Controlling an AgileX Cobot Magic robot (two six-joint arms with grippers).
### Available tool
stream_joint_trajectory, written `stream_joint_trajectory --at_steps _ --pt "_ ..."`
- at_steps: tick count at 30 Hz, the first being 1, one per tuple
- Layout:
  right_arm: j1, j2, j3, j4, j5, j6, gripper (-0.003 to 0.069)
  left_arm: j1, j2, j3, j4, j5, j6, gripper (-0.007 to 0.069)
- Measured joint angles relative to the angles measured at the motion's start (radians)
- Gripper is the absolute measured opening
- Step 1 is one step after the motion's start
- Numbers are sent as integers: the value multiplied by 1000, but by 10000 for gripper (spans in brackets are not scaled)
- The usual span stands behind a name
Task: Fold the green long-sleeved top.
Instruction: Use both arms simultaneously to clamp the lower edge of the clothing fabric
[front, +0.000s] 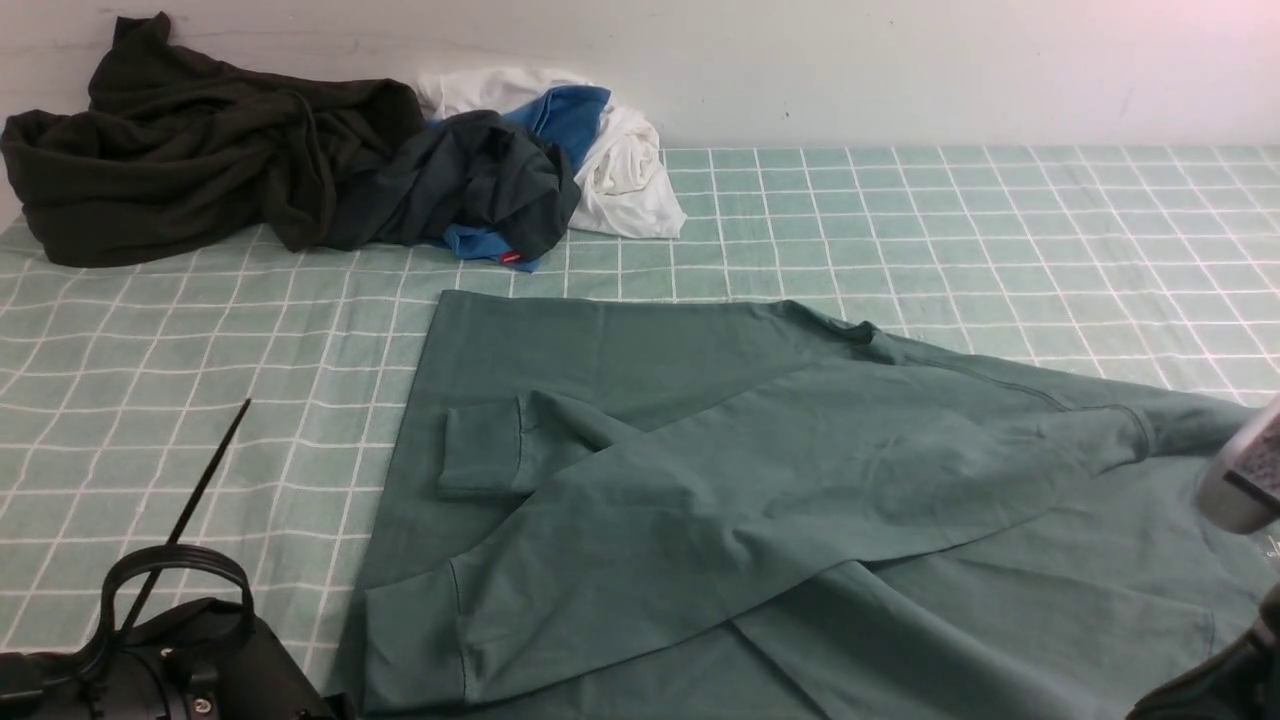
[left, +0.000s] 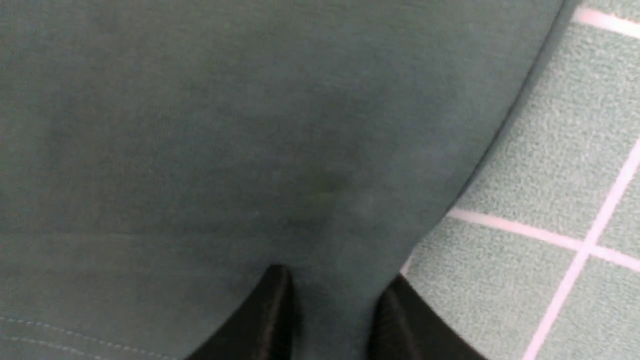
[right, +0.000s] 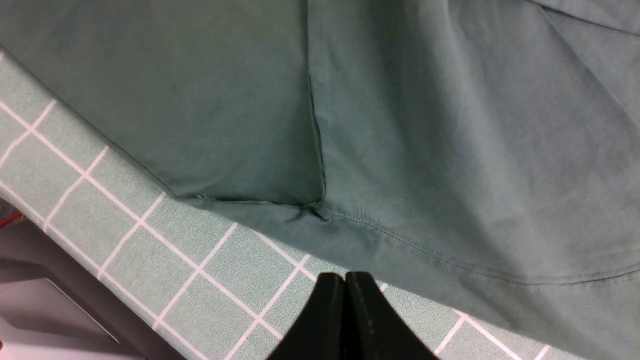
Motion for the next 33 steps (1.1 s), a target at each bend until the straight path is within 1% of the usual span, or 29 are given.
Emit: stream_joint_trajectory --at_steps 1,5,6,8,11,13,14,15,16,18,20,22,24,25,26,27,28,30,31,33 --pt "0 0 0 0 0 0 -14 0 0 0 2 0 -5 137" --pt "0 0 0 0 -1 0 -14 0 0 -6 5 1 -66 33" --pt "0 0 0 0 -1 0 -14 0 0 -6 5 1 -66 29" --pt "0 0 0 -5 -1 0 -14 0 0 -41 10 38 -134 6" --pt "0 0 0 -21 0 -19 -14 0 0 -93 29 120 -185 6" --pt "0 3 0 -25 2 -65 -11 0 -3 -121 40 185 -200 6" --pt "0 3 0 -26 2 -71 -10 0 -4 -122 42 191 -200 6" --pt "0 10 0 -27 13 -129 2 0 -15 -130 52 245 -205 6" --pt "0 16 0 -27 17 -159 13 0 -23 -132 59 262 -205 6" --pt "0 39 0 -26 34 -229 54 0 -44 -135 75 319 -205 6" --pt "0 75 0 -24 43 -287 116 0 -66 -135 82 364 -205 6" --pt "0 110 0 -26 44 -331 188 0 -87 -135 86 373 -205 6" --pt "0 171 0 -41 36 -392 276 0 -100 -135 88 369 -207 6" --pt "0 196 0 -47 33 -414 310 0 -101 -135 88 366 -208 6" --pt "0 203 0 -48 30 -419 318 0 -101 -135 88 364 -209 6" --pt "0 250 0 -58 22 -455 372 0 -103 -135 88 359 -214 6" --pt "0 285 4 -63 14 -478 404 0 -103 -135 88 356 -217 6" --pt "0 363 28 -68 -18 -522 454 0 -103 -135 88 346 -222 6" --pt "0 368 31 -68 -22 -522 456 0 -103 -135 88 346 -222 6" --pt "0 425 86 -83 -106 -564 466 0 -103 -135 88 341 -224 6"
